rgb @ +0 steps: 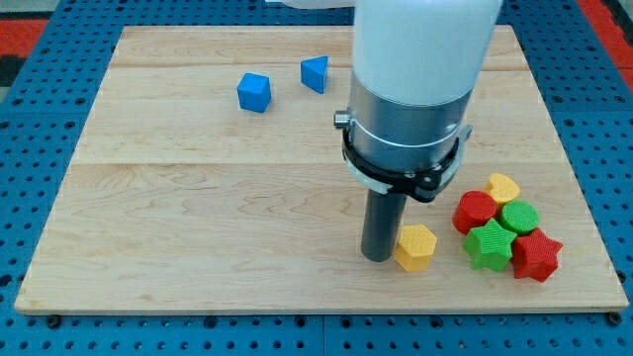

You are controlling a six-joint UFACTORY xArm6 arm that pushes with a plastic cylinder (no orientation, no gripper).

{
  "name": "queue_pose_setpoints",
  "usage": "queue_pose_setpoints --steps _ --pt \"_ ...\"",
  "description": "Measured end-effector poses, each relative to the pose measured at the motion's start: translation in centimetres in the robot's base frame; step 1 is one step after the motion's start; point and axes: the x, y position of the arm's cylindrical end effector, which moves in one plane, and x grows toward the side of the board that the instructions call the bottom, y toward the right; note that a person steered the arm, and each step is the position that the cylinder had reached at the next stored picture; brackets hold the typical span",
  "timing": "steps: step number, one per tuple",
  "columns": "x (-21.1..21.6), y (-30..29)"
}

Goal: Slide the yellow hexagon towards left side of the green star

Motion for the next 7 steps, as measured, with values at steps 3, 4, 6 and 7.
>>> queue_pose_setpoints --steps 3,4,6,7 --pt "0.0 1.6" --pt "0.0 2.5" --pt "0.0 3.1" --pt "0.0 3.1"
